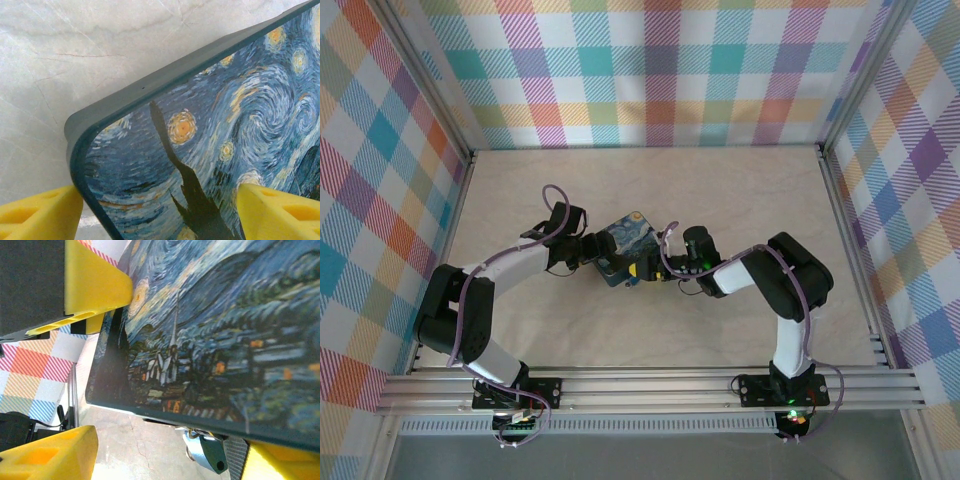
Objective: Unlock a padlock with a key
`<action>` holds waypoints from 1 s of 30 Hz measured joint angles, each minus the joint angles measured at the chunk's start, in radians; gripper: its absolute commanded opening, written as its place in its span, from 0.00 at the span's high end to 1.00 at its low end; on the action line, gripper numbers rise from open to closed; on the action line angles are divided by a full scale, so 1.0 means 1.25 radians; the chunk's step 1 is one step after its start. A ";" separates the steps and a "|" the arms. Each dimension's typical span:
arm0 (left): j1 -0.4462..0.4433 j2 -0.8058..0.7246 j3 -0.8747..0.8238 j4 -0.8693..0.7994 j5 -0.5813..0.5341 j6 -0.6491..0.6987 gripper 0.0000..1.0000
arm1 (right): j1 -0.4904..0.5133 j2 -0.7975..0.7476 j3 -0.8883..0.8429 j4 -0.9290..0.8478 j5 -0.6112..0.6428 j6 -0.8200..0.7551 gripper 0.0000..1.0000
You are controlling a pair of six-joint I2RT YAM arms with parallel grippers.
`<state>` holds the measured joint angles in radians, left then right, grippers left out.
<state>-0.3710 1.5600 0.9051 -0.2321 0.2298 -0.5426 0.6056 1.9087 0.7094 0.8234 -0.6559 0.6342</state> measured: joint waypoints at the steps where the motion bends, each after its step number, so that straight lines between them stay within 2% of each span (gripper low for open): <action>1: 0.000 -0.001 0.000 0.000 0.000 -0.001 0.21 | 0.000 0.000 0.000 0.000 0.000 0.001 0.30; 10: -0.002 -0.017 -0.021 0.013 -0.007 -0.019 0.22 | 0.002 0.023 0.000 0.031 -0.002 0.004 0.33; 21: -0.011 -0.051 -0.052 0.016 -0.027 -0.035 0.22 | 0.002 0.048 -0.013 0.118 -0.013 0.022 0.48; 30: -0.011 -0.058 -0.057 0.018 -0.033 -0.037 0.22 | 0.009 0.048 -0.024 0.138 -0.023 0.024 0.55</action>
<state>-0.3851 1.4872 0.8341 -0.2100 0.1890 -0.5888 0.6170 1.9690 0.6788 0.9955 -0.6842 0.6647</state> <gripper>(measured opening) 0.780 0.455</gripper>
